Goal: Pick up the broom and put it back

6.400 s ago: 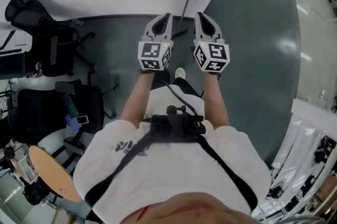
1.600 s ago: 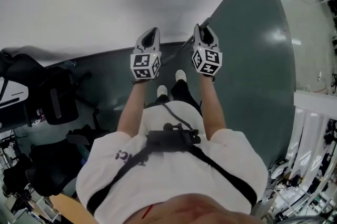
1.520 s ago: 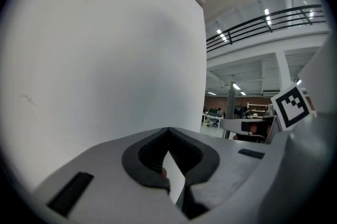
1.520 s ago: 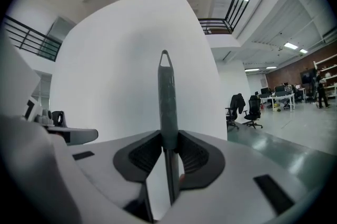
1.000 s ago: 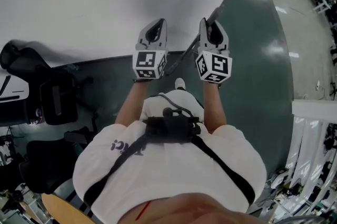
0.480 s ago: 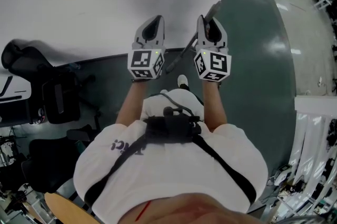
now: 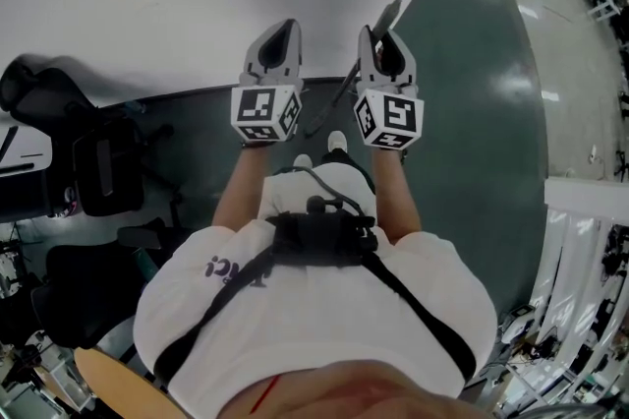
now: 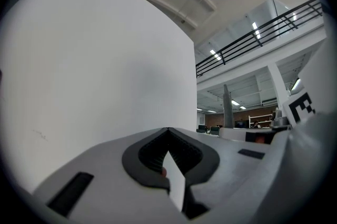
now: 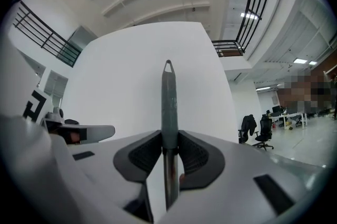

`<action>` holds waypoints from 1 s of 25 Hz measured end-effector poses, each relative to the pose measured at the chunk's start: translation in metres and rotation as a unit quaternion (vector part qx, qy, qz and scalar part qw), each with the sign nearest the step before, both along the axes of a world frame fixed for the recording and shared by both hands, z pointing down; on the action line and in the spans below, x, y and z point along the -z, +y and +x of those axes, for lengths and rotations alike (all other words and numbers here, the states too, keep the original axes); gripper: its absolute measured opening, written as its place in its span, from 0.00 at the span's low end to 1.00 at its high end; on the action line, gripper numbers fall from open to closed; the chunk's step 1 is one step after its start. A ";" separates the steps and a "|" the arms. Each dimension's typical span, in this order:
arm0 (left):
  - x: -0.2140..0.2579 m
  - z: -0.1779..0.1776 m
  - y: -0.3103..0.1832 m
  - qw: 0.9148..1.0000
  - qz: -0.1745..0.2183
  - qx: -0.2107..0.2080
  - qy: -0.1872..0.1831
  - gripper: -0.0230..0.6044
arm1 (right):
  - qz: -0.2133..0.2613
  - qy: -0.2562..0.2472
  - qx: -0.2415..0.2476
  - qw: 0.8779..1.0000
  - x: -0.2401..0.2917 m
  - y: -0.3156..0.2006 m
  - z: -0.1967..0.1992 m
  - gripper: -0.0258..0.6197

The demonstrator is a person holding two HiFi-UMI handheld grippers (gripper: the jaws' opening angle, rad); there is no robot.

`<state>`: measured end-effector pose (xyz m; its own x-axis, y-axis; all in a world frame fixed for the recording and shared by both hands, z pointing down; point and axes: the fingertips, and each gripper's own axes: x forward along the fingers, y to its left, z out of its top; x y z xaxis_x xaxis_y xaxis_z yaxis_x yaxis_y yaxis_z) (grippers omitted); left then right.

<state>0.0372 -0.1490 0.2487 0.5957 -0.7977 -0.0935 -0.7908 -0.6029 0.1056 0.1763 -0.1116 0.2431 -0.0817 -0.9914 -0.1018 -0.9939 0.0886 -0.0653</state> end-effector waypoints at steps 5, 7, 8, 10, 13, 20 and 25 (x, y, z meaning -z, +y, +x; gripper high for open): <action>-0.003 -0.015 0.006 0.999 -0.001 0.042 0.000 0.05 | -0.016 -0.002 0.040 0.999 -0.012 0.001 -0.016 0.20; -0.003 -0.023 0.007 0.998 -0.005 0.069 0.001 0.05 | -0.022 -0.004 0.068 0.997 -0.013 -0.003 -0.024 0.20; -0.004 -0.027 0.007 0.997 -0.009 0.082 -0.001 0.05 | -0.025 -0.005 0.081 0.996 -0.014 -0.005 -0.028 0.20; -0.008 -0.034 0.007 0.994 -0.016 0.105 -0.005 0.05 | -0.029 -0.006 0.106 0.994 -0.016 -0.011 -0.037 0.20; -0.013 -0.047 0.006 0.990 -0.026 0.140 -0.008 0.05 | -0.037 -0.004 0.140 0.989 -0.021 -0.025 -0.050 0.20; -0.034 -0.087 0.017 0.975 -0.045 0.216 -0.008 0.05 | -0.065 -0.004 0.181 0.981 -0.045 -0.047 -0.077 0.20; -0.042 -0.110 0.029 0.964 -0.052 0.260 -0.013 0.05 | -0.072 0.012 0.220 0.973 -0.057 -0.055 -0.110 0.20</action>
<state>-0.0733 -0.1196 0.2908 0.1148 -0.9933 0.0119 -0.9864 -0.1125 0.1197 0.0663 -0.1664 0.2997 -0.5021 -0.8638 0.0423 -0.8632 0.4976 -0.0850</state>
